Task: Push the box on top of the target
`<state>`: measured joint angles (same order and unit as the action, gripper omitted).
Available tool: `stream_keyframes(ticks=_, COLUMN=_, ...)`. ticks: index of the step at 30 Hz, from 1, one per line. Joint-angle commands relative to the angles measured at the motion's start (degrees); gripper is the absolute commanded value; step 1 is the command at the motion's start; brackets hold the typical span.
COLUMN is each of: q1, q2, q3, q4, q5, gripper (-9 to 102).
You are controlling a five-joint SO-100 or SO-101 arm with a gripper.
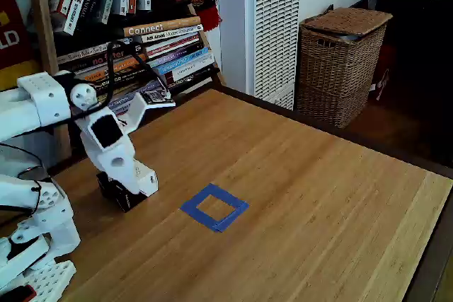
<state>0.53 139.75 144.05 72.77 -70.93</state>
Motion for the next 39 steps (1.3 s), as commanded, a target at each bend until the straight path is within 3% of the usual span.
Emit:
stream_keyframes(ticks=1, q1=-4.39, q2=-0.09, q3=-2.90, q4=0.53, q5=5.54, gripper=0)
stream_keyframes(ticks=19, q1=-22.59, q2=-5.19, q3=-8.61, q4=0.18, q5=29.18, gripper=0)
stream_keyframes(ticks=39, q1=-36.30, q2=-13.89, q3=-8.96, q4=-11.07, q5=46.41, gripper=0)
